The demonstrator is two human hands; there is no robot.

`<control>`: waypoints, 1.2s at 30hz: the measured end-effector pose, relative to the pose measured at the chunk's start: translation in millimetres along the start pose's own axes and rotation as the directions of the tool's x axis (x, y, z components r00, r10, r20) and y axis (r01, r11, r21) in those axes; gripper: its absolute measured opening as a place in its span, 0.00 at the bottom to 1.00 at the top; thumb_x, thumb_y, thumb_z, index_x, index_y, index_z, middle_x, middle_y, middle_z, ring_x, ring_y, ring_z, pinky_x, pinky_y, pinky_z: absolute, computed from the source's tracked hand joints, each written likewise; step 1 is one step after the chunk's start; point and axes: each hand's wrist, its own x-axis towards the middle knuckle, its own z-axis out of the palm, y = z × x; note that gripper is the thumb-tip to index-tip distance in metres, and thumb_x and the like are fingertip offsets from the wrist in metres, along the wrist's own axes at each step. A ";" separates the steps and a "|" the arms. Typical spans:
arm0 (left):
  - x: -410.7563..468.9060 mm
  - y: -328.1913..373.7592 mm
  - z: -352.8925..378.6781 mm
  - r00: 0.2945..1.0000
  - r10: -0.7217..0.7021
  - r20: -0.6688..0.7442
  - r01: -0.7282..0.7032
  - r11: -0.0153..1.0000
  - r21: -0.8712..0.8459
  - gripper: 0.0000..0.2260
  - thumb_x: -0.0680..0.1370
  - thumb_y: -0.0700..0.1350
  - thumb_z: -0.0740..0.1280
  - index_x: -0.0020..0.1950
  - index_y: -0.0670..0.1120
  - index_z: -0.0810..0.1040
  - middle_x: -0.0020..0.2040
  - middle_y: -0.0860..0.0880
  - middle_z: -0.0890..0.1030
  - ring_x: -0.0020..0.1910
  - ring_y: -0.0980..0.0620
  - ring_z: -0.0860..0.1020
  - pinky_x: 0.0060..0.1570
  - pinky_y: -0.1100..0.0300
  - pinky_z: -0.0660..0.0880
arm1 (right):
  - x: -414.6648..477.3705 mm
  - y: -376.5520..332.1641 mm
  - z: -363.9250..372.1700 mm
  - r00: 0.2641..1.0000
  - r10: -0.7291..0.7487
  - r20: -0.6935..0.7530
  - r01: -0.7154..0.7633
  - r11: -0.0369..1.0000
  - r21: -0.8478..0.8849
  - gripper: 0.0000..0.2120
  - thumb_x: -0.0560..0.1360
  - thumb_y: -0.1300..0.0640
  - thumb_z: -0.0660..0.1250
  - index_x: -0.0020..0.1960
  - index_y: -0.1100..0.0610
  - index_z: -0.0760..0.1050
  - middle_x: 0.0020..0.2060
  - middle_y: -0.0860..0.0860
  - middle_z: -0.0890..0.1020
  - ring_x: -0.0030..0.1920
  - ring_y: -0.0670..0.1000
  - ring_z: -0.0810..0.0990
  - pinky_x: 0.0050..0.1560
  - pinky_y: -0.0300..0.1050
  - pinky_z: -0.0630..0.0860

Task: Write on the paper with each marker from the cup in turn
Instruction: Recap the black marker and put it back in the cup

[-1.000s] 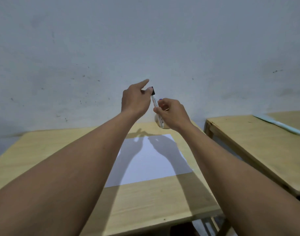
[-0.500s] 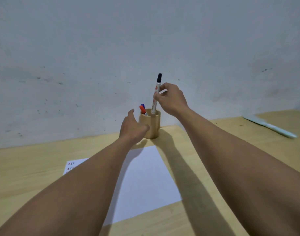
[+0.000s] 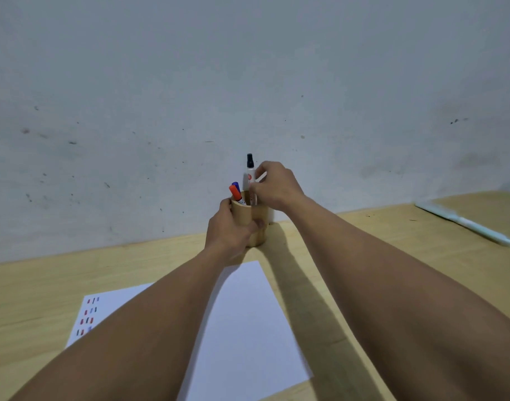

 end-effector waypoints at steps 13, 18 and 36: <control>0.8 -4.9 -1.7 0.999 0.045 0.014 -0.045 0.999 -0.014 0.30 0.69 0.54 0.79 0.67 0.51 0.71 0.56 0.55 0.81 0.54 0.53 0.80 0.53 0.54 0.79 | 6.5 6.9 13.9 0.997 0.042 0.065 -0.033 0.990 -0.137 0.07 0.73 0.57 0.75 0.45 0.62 0.85 0.42 0.57 0.86 0.46 0.56 0.85 0.47 0.52 0.82; 2.6 -6.3 -2.9 0.999 0.034 0.026 -0.035 0.999 0.001 0.30 0.69 0.54 0.78 0.66 0.51 0.72 0.56 0.54 0.81 0.54 0.52 0.80 0.52 0.56 0.78 | 4.6 8.8 14.1 1.000 0.019 0.018 -0.018 0.998 -0.068 0.04 0.72 0.60 0.71 0.43 0.61 0.82 0.42 0.55 0.86 0.47 0.56 0.84 0.45 0.51 0.82; 0.1 -8.1 -4.7 0.999 0.016 0.030 -0.017 1.000 0.023 0.30 0.68 0.52 0.79 0.67 0.50 0.73 0.56 0.54 0.80 0.54 0.51 0.79 0.55 0.55 0.78 | -5.8 4.3 16.5 0.994 -0.103 0.047 0.110 0.982 -0.157 0.06 0.74 0.54 0.70 0.39 0.53 0.82 0.37 0.49 0.83 0.40 0.52 0.81 0.37 0.43 0.72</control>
